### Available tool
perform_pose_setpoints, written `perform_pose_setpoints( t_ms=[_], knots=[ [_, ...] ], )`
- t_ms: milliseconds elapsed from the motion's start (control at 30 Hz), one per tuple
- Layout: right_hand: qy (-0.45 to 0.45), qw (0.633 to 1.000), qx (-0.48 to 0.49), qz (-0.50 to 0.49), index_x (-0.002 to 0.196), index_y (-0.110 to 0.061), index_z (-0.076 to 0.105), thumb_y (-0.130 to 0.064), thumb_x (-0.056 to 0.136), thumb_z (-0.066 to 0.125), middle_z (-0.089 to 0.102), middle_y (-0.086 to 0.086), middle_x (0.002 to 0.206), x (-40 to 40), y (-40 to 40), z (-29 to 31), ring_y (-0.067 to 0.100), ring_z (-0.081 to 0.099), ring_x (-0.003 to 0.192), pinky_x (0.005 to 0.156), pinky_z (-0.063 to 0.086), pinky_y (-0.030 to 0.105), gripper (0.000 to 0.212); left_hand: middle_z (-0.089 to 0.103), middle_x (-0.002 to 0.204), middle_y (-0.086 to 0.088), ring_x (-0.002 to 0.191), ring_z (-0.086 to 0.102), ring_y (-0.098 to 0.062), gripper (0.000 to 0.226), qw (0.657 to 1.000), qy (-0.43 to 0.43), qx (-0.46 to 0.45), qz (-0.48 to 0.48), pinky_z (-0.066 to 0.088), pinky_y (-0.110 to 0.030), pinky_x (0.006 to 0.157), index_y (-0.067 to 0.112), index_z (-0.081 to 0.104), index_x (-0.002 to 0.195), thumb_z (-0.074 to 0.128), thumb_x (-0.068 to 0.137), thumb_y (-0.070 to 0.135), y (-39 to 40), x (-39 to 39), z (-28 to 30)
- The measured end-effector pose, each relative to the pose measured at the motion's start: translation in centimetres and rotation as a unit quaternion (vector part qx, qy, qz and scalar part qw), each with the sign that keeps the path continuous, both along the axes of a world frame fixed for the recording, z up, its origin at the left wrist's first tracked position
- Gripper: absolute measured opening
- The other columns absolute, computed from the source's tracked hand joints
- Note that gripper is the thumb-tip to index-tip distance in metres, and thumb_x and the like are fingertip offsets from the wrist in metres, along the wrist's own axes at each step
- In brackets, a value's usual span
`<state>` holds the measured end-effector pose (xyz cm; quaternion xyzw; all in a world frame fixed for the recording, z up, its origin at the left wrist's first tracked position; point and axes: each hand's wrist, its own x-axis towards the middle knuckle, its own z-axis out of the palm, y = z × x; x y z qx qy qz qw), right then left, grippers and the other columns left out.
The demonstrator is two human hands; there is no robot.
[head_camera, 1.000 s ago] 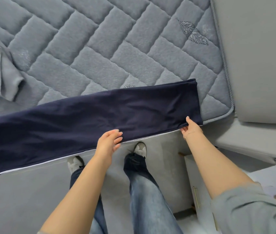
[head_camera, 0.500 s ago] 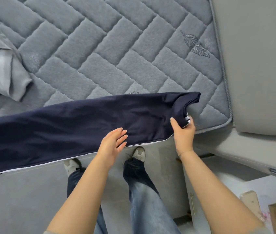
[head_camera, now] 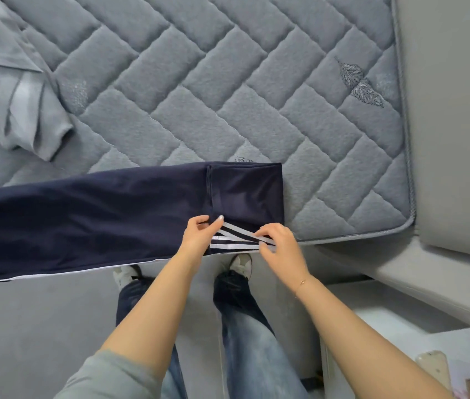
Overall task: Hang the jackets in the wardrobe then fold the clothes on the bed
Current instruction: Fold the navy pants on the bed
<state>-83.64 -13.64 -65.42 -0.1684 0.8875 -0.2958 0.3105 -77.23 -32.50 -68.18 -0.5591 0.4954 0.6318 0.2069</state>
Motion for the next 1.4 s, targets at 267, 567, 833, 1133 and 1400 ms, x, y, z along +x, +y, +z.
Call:
perform_pose_setpoints(
  t_ms=[267,567,833,1133,1400],
  knots=[
    [0.06,0.973,0.129,0.183,0.132,-0.021,0.054,-0.024,0.093,0.059,0.051,-0.003,0.119,0.0,0.1,-1.8,0.018,0.047,0.112,0.097,0.034,0.028,0.039,0.054,0.111,-0.007,0.08,0.054,-0.015,0.025,0.968,-0.013,-0.225,-0.114,0.038,-0.024,0.068,0.014,0.059,0.098,0.072,0.087,0.032,2.5,0.2,-0.4],
    [0.078,0.974,0.063,0.201,0.088,-0.014,0.069,-0.013,0.088,0.065,0.056,0.002,0.097,-0.1,0.3,-2.2,0.023,0.052,0.094,0.086,0.039,0.03,0.004,0.046,0.073,-0.003,0.072,0.043,-0.014,0.029,0.989,0.08,-0.083,-0.095,0.031,-0.027,0.064,0.006,0.046,0.064,0.067,0.084,0.009,1.8,3.0,1.6],
    [0.084,0.987,0.028,0.133,0.11,-0.013,0.066,-0.009,0.079,0.07,0.058,0.002,0.114,0.2,2.0,-1.7,0.02,0.054,0.11,0.097,0.04,0.031,0.031,0.05,0.1,-0.011,0.093,0.044,-0.019,0.015,0.993,0.069,-0.042,-0.086,0.042,-0.043,0.093,0.011,0.065,0.081,0.071,0.088,0.022,2.7,2.0,1.9],
    [0.095,0.995,0.011,0.027,0.13,-0.008,0.06,-0.006,0.095,0.057,0.045,0.009,0.146,-1.6,0.1,-1.1,0.025,0.043,0.133,0.111,0.036,0.039,0.035,0.025,0.056,0.012,0.053,0.022,-0.006,0.046,0.993,0.104,-0.053,0.034,0.022,-0.023,0.054,0.024,0.028,0.056,0.058,0.079,-0.002,2.1,1.2,3.6],
    [0.067,0.987,-0.006,0.147,0.153,-0.019,0.027,-0.026,0.104,0.044,0.011,-0.001,0.163,-1.6,-6.7,0.0,0.022,0.008,0.151,0.122,0.014,0.043,0.053,0.059,0.125,0.027,0.098,0.059,0.002,0.067,0.965,0.243,-0.063,-0.077,0.05,-0.016,0.08,0.047,0.061,0.119,0.053,0.086,-0.011,-6.9,5.4,8.4]
  ],
)
